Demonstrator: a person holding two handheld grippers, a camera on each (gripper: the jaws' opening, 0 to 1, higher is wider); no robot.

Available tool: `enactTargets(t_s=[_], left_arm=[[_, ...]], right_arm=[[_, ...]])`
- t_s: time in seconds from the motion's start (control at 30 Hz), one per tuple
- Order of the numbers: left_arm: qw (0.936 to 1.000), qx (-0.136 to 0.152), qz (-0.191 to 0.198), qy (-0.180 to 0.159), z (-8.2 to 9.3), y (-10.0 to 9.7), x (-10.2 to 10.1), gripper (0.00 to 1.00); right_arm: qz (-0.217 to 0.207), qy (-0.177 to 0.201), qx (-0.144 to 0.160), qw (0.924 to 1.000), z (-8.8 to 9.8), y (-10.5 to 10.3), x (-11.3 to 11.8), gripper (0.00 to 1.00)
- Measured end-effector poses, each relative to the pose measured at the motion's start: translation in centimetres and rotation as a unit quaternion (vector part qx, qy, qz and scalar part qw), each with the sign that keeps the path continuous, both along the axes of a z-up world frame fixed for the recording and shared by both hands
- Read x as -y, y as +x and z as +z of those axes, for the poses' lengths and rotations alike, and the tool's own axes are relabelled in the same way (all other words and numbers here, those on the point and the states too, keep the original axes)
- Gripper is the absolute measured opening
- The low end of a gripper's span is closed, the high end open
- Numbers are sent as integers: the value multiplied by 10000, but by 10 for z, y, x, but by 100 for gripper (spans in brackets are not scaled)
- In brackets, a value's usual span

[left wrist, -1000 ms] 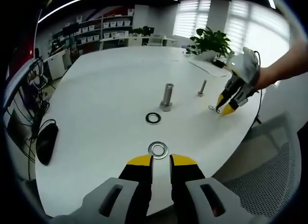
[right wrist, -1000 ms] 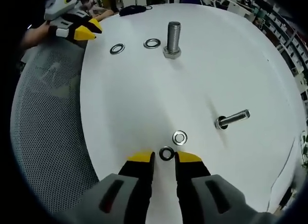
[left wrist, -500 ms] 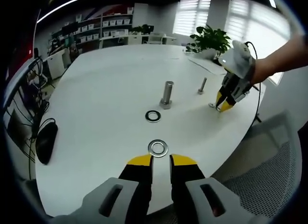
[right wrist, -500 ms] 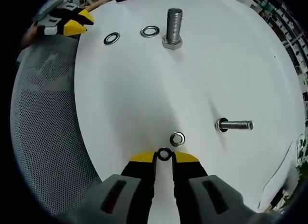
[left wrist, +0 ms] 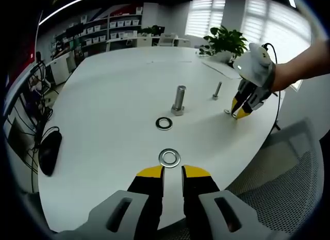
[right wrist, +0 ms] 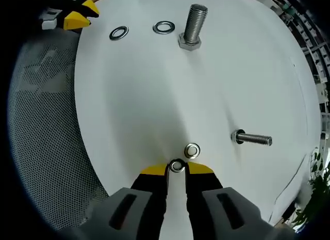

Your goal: Place the washer onto the threaded stud by aligning its center hole with the stud, sliding it down to the base, and recovering from edge contact or off-axis alignment until the washer reaches the visible bottom stop.

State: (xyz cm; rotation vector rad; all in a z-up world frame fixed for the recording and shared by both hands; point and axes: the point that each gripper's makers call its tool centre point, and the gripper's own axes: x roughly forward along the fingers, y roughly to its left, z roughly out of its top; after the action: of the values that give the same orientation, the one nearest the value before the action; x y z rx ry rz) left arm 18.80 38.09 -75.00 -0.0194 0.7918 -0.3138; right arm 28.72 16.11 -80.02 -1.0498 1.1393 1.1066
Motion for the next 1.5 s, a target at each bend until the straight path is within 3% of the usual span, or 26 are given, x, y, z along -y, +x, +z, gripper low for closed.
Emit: enactTargets(t_s=[0.23, 0.63, 1.03, 1.5], left_arm=[[10000, -22, 2, 11, 0, -1, 0, 11], [10000, -42, 2, 13, -2, -1, -1, 11], [10000, -68, -9, 34, -2, -2, -1, 11], [9999, -111, -31, 51, -4, -3, 0, 11]], right_arm=[[-286, 394, -142, 9987, 1, 2, 1, 14], [-585, 597, -274, 9961, 11, 11, 6, 14], [-559, 690, -222, 9958, 28, 31, 8, 14], [-662, 1021, -83, 9925, 55, 52, -5, 14]])
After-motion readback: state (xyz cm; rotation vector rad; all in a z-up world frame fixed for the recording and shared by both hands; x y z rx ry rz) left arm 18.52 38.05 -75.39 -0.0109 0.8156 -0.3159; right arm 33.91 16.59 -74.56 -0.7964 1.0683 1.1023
